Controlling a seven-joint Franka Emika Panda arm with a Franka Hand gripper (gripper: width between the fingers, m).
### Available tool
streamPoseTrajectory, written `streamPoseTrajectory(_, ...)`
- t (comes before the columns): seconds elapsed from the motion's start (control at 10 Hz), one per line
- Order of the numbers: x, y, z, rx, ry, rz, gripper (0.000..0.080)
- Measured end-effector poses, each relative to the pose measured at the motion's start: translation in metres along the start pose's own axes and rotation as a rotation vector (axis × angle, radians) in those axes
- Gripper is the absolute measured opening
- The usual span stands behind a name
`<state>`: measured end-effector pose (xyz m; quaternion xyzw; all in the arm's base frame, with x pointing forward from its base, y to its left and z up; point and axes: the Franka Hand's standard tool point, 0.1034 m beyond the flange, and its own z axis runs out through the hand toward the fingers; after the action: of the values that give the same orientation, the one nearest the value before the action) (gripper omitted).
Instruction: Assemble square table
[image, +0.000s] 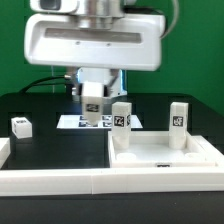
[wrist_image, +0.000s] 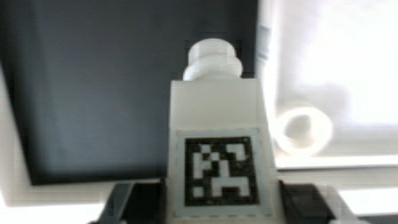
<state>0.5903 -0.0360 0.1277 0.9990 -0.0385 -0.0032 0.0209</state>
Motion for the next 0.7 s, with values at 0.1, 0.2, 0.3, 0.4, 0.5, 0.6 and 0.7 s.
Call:
streamPoseTrajectory(0.1,0.002,-0.012,0.003,-0.003,0.009,-0.021,0.0291)
streamPoseTrajectory(0.2,-0.004,-0.014,0.009,-0.008,0.001,-0.029,0.0291)
streamPoseTrajectory(0.3,-0.005,-0.013,0.009,-0.006,-0.001,-0.025,0.0291)
streamPoseTrajectory(0.4,-0.005,-0.013,0.009,-0.006,-0.001,-0.026,0.0291)
streamPoseTrajectory(0.5,-0.005,-0.014,0.010,-0.006,-0.002,-0.027,0.0291)
streamPoseTrajectory(0.6,-0.006,-0.024,0.011,-0.002,0.008,-0.018,0.0291)
streamPoseTrajectory(0.7,-0.005,-0.040,0.010,0.005,0.009,-0.010,0.0291)
